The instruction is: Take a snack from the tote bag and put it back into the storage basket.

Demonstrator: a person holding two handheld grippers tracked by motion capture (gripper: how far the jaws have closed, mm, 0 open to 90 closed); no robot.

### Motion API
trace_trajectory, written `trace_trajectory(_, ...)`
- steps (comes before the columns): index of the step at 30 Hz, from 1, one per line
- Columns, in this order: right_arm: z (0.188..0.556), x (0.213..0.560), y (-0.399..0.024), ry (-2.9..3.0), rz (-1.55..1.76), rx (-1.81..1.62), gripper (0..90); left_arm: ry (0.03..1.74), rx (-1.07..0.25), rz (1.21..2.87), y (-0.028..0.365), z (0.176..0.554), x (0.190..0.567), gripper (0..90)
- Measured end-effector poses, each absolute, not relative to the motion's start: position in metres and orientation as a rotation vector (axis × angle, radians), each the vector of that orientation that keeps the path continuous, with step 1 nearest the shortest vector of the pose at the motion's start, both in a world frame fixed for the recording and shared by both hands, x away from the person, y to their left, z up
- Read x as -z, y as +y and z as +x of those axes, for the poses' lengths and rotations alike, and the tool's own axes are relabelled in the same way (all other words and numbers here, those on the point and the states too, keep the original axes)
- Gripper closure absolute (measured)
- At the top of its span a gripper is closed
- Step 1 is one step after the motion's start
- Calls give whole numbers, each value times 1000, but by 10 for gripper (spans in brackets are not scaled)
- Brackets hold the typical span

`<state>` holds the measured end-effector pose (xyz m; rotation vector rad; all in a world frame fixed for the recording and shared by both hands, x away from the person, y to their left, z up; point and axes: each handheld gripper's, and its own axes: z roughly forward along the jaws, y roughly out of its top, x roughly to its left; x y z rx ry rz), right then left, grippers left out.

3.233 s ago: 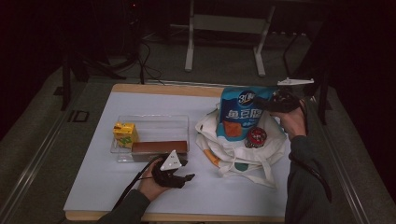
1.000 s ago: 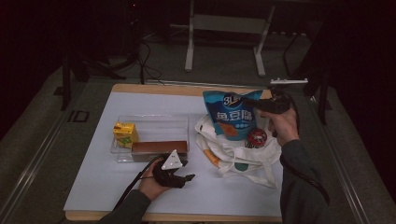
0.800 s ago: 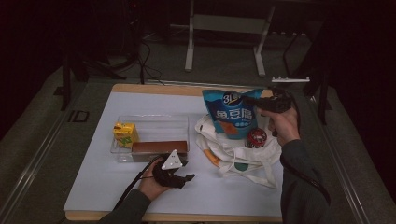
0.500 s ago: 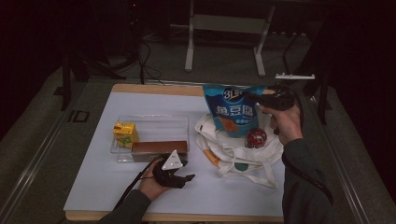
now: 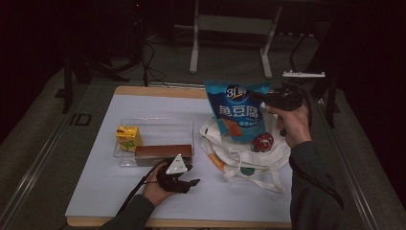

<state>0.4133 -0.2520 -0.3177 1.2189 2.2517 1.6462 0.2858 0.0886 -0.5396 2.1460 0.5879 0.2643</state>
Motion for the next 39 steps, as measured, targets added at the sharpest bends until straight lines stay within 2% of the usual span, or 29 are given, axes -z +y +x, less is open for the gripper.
trace_trajectory(39, 408, 307, -222, 2273, 1182, -1719, 893, 579, -260, 2147, 88, 286, 540, 403)
